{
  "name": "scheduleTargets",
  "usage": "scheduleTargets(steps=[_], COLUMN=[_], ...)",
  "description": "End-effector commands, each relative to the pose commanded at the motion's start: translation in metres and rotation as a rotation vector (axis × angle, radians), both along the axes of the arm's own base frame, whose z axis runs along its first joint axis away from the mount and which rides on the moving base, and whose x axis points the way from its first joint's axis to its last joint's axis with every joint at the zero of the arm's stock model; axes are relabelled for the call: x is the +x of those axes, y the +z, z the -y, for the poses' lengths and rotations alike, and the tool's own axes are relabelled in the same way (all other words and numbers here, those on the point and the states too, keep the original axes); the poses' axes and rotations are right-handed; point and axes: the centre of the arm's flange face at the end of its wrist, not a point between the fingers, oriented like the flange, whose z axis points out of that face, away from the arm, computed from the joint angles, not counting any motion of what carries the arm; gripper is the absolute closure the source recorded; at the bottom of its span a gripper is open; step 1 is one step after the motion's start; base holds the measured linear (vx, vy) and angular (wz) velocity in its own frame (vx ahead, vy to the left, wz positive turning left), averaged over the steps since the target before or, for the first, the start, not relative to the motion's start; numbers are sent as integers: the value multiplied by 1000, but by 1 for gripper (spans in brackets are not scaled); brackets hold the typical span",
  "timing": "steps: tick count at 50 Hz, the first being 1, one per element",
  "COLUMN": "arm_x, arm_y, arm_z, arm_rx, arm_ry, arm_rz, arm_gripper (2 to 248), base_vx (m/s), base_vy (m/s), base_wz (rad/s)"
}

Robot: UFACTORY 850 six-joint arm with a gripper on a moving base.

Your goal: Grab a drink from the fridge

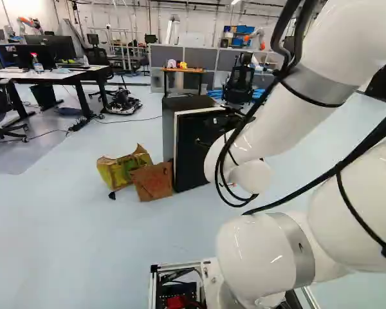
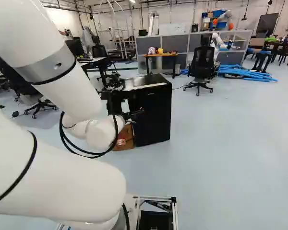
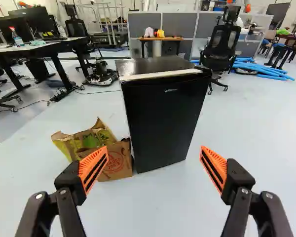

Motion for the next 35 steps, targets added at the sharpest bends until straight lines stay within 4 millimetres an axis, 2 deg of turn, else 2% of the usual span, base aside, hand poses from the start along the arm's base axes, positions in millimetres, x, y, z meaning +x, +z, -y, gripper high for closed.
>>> scheduleTargets(steps=[18,35], arm_x=[0,0], arm_y=[0,0], arm_z=[0,0], arm_rx=[0,0], arm_ry=[0,0], arm_rz=[0,0], arm_gripper=[3,3], base_vx=[95,103], base_vy=[-12,-59], base_wz=[10,11])
